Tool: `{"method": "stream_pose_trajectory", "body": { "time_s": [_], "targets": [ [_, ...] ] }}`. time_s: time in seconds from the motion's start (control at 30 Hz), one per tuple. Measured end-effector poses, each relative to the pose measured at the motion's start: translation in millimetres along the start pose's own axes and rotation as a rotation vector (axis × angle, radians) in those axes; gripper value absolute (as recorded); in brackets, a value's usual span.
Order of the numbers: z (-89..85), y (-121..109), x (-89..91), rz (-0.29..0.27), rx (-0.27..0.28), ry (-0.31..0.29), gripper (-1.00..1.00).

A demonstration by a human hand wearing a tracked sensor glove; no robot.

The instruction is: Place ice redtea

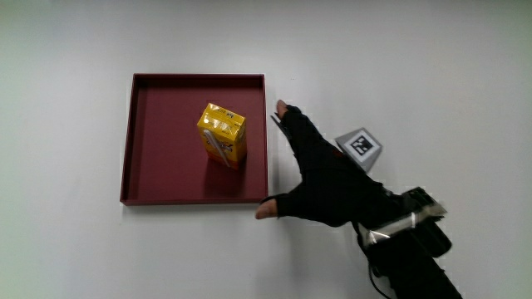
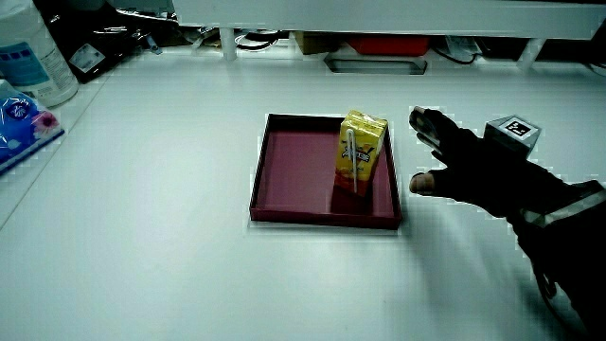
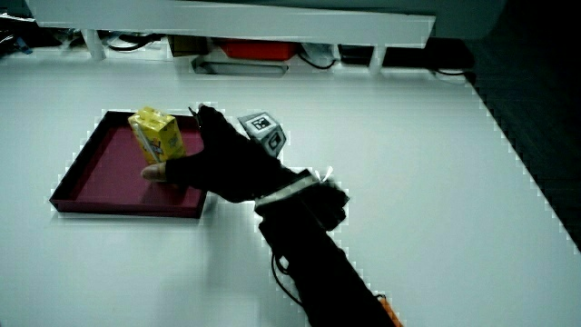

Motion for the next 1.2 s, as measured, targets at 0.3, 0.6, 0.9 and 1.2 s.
{"method": "stream_pose_trajectory", "body": {
  "time_s": [0.3,0.6,0.9,1.2],
  "targets": [
    [-17.2,36.6,4.8,0.164,-0.017,0.047,0.0],
    [-26.6,55.5,14.3,0.196,0.008,0.095,0.0],
    [-26.7,56.8,16.9,0.192,0.017,0.102,0.0],
    [-22.5,53.1,27.1,0.237,0.178,0.205,-0.29]
  ]
}}
